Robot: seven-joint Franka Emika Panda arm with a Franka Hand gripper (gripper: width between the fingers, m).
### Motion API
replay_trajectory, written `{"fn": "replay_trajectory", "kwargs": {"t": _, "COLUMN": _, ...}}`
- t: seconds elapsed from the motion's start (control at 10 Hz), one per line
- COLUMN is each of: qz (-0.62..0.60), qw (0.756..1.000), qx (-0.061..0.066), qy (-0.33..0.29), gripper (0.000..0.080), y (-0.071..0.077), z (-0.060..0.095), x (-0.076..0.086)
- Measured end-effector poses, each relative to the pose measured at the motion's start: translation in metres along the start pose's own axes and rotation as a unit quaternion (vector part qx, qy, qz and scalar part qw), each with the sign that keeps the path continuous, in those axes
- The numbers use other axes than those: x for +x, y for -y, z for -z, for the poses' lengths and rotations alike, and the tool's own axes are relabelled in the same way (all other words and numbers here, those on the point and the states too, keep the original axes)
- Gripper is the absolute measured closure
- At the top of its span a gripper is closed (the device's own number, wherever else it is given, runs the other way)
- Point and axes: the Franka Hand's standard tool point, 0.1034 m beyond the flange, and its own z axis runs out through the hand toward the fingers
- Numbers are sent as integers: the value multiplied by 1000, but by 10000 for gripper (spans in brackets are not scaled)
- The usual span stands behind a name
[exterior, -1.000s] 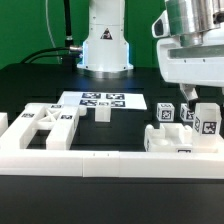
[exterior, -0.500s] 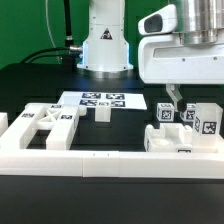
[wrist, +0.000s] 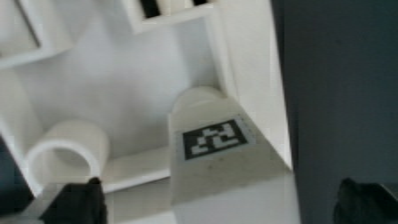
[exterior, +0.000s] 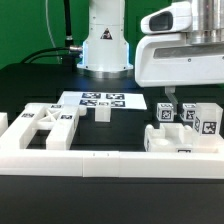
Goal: Assemble chair
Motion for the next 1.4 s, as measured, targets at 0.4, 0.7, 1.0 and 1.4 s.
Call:
{"fn": "replay_trajectory", "kwargs": {"t": 0.4, "qz": 81, "qw": 997, "qx": -14, "qy": -1, "gripper": 178, "y": 1, "z": 1, "x": 1}}
{"fn": "replay_trajectory", "kwargs": {"t": 0.7, "qz": 75, "qw": 997, "qx": -13, "qy": -2, "gripper": 520, "y": 1, "z": 1, "x": 1}}
{"fn": "replay_trajectory", "kwargs": {"t": 1.0, "qz": 51, "qw": 999, "qx": -12, "qy": -2, "gripper": 515, "y": 1, "z": 1, "x": 1}}
{"fn": "replay_trajectory", "kwargs": {"t": 1.4, "qz": -136, "qw": 991, "qx": -6, "qy": -6, "gripper": 515, "y": 1, "z": 1, "x": 1}}
